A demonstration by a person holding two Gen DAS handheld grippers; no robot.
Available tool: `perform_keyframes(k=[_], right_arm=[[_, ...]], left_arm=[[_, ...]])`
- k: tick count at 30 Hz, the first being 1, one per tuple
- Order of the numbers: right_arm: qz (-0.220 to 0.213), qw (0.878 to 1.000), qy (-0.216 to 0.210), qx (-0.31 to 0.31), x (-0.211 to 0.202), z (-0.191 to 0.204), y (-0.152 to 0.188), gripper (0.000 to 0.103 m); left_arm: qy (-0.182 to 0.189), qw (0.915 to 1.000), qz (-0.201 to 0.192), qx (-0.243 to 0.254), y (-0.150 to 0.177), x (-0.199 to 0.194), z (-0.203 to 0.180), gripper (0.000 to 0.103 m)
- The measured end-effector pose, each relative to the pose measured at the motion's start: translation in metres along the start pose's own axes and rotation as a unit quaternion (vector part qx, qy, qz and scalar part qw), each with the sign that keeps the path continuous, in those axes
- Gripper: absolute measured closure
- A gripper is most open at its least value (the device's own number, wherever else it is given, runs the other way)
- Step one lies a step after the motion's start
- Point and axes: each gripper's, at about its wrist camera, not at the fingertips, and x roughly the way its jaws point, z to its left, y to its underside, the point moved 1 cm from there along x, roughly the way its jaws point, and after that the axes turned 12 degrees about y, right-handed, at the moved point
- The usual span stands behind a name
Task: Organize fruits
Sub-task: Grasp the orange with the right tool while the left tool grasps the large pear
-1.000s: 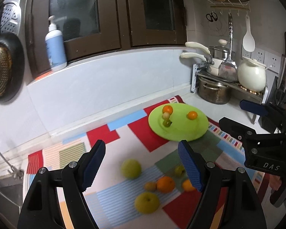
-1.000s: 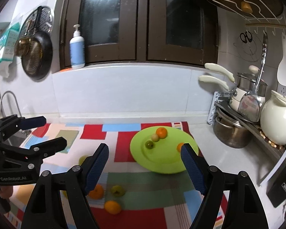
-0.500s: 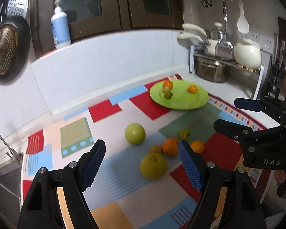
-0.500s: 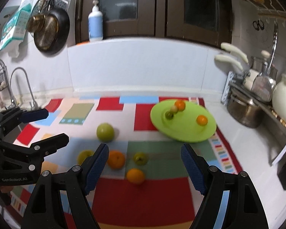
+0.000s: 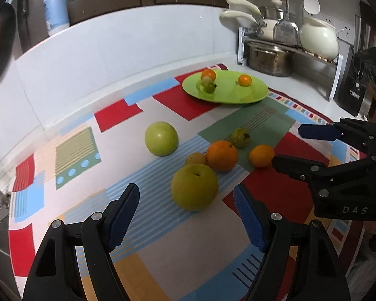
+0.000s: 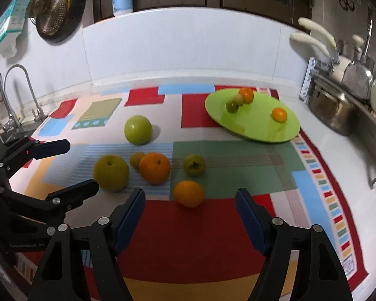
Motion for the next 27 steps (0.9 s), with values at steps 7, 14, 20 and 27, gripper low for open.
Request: perform_keyframes(k=[7,14,20,27], right_arm=[[0.030,0.999,-0.015,0.010,0.027,0.000,0.001,0.042],[0.047,0.998,-0.034,0.008,0.046,0.006,0.001,0.051],[0.057,0.997,-0.042,0.012,0.054,0.005,0.002,0.062],[0.053,0.997,-0.046,0.013,0.052,0.003,0.004,0.066]], left_arm=[[0.015,0.9998,0.013,-0.010,-0.003,0.021,0.005,0.033],[0.022,0.9994,0.024,-0.011,-0.006,0.037,0.005,0.049],[0.019,0.9993,0.022,-0.022,-0.005,0.040,0.008,0.054],[0.013,0.9993,0.020,-0.029,-0.005,0.037,0.005,0.055]])
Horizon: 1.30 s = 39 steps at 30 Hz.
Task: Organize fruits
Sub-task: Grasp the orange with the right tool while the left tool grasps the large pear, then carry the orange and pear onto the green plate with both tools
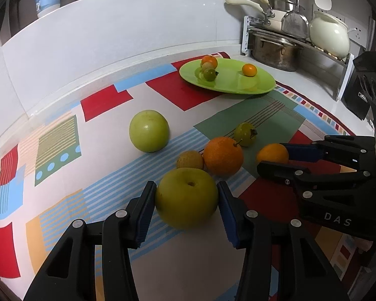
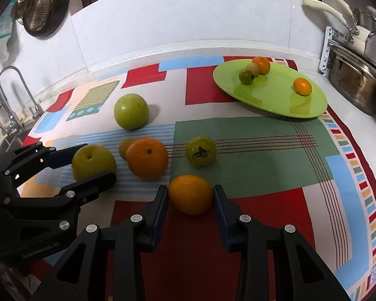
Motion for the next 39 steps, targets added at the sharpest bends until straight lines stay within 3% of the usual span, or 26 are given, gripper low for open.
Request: perform_keyframes(k=[14,23,30,39], right_arm=[[-0.049,0.999,0.001,0.014,-0.048,-0.009,-0.006,0.066],[-0.085,0.996,0.013,0.025,-0.077,-0.022,-0.012,0.066],[-0.123,0.991,0.033,0.032,-0.094,-0.037,-0.027,0.066],[-0.160,0.985,0.052,0.044,-0.102,-0.062,-0.057,0.066]], left_arm=[[-0.004,0.9988,-0.046,-0.013,-0.013,-0.041,-0.012,0.055],[-0.003,0.9968,-0.080,0.011,-0.032,-0.061,-0.027,0.055],[-0.010,0.9936,-0.107,0.034,-0.058,-0.067,-0.036,0.055],[0.019,0.9904,-0.129,0.046,-0.103,-0.057,-0.048,0.055]])
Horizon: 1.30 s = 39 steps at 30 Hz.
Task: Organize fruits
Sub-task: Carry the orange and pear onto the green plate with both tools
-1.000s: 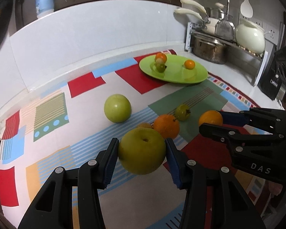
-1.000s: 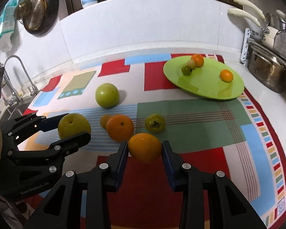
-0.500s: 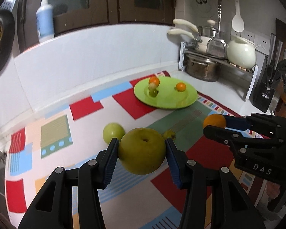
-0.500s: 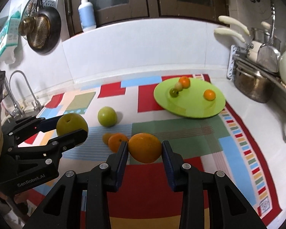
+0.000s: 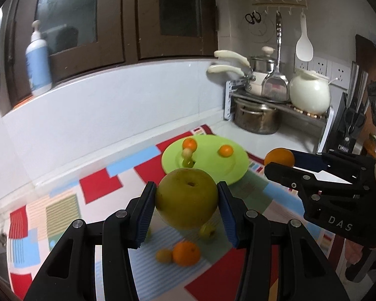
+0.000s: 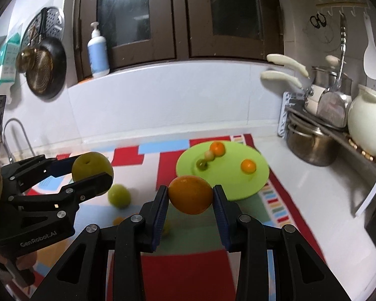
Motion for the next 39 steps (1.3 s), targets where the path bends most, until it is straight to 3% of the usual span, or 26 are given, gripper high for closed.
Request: perform_keyframes(k=[11,21,39], right_arm=[[-0.030,0.999,0.021,0.001,0.020,-0.028,-0.033,0.066],[-0.032,0.999,0.028,-0.006,0.063,-0.051,-0.056,0.066],[0.049,0.998,0.029,-0.002,0.193,-0.090,-0.061,0.066]], left_arm=[[0.016,0.9998,-0.004,0.015,-0.040,0.044,-0.006,0.055],[0.027,0.9995,0.018,0.007,-0.065,0.102,0.002,0.055],[0.025,0.9958,0.087,0.015,-0.078,0.220,0.022,0.055]])
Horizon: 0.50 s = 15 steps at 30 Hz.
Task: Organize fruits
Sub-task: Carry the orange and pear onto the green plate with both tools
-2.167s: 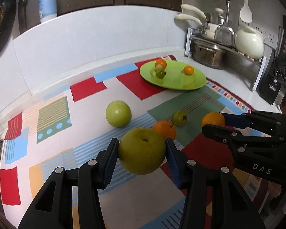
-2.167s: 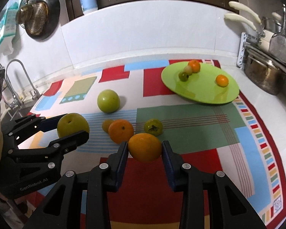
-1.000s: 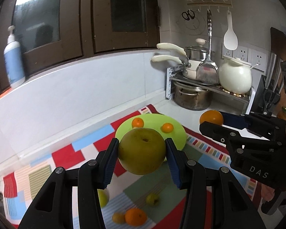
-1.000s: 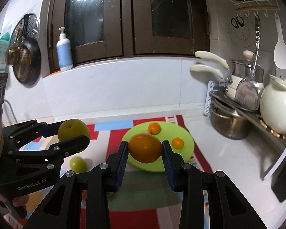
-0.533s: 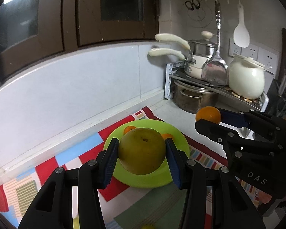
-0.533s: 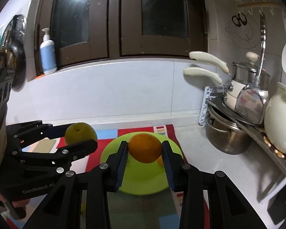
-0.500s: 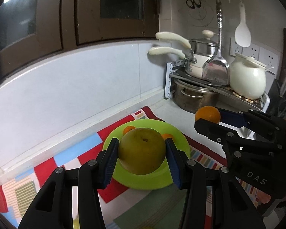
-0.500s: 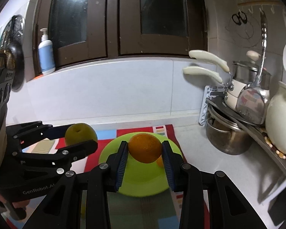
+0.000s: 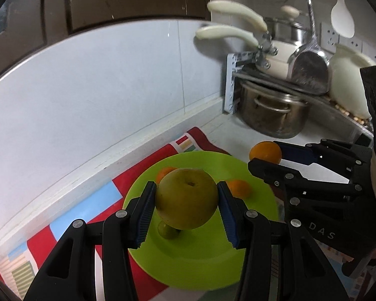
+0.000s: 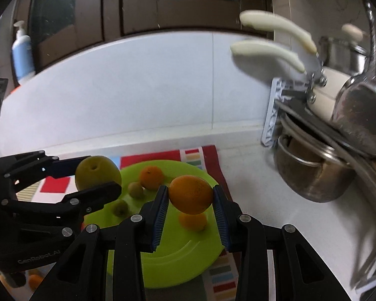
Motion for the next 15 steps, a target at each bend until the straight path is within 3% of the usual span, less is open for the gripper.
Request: perform_keyframes(k=[15], right_arm=[[0.050,0.999,-0.005,-0.006,0.068,0.003,0.003,0.066]], left_arm=[[0.007,0.9987,0.047,-0.018,0.007,0.046,0.016,0.054]])
